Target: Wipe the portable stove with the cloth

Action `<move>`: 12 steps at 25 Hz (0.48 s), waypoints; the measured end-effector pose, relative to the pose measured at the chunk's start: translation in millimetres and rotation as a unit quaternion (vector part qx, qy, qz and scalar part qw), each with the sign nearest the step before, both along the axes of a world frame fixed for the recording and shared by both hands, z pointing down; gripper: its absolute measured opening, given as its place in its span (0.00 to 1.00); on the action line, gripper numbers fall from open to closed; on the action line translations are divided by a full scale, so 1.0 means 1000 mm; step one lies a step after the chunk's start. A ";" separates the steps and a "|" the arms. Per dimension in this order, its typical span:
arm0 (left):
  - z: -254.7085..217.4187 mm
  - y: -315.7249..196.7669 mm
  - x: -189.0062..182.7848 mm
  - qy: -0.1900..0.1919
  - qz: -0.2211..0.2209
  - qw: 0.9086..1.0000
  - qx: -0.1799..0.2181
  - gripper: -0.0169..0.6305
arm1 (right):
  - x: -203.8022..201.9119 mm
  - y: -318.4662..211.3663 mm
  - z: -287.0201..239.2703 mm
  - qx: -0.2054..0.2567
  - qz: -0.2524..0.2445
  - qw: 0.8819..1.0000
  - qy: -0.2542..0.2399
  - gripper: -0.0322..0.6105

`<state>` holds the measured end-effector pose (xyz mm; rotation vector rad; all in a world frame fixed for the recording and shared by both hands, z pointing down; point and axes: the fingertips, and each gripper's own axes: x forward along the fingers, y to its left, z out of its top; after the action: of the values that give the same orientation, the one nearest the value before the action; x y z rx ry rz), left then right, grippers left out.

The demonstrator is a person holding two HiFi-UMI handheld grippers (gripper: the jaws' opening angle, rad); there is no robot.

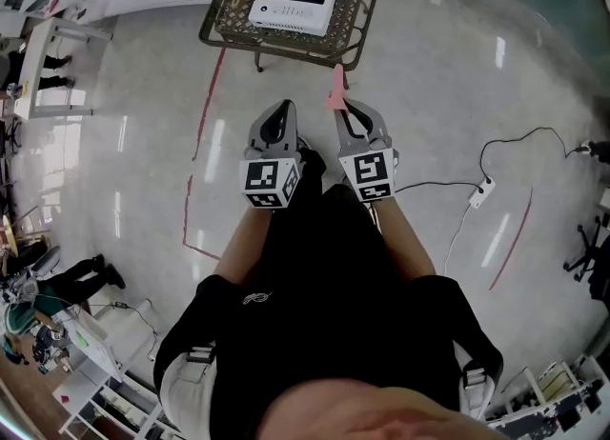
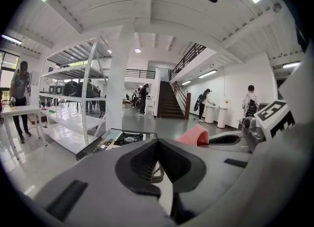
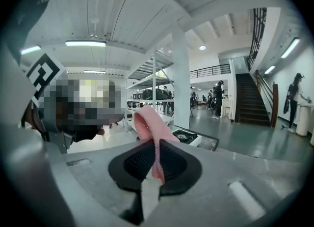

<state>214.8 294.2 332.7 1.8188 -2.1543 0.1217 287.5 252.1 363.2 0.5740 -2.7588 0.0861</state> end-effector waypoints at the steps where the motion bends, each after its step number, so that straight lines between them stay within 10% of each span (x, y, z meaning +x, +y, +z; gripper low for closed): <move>1: 0.004 -0.003 -0.008 0.005 -0.005 1.000 -0.002 0.03 | -0.006 -0.002 0.002 0.000 -0.005 1.000 0.005 0.09; 12: 0.040 -0.057 -0.142 0.055 -0.067 0.996 -0.005 0.03 | -0.109 -0.044 0.041 -0.020 -0.062 0.996 0.067 0.09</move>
<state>73.2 237.6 372.6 1.6303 -2.1860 0.0006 178.8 207.7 404.5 0.3811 -2.6476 0.0717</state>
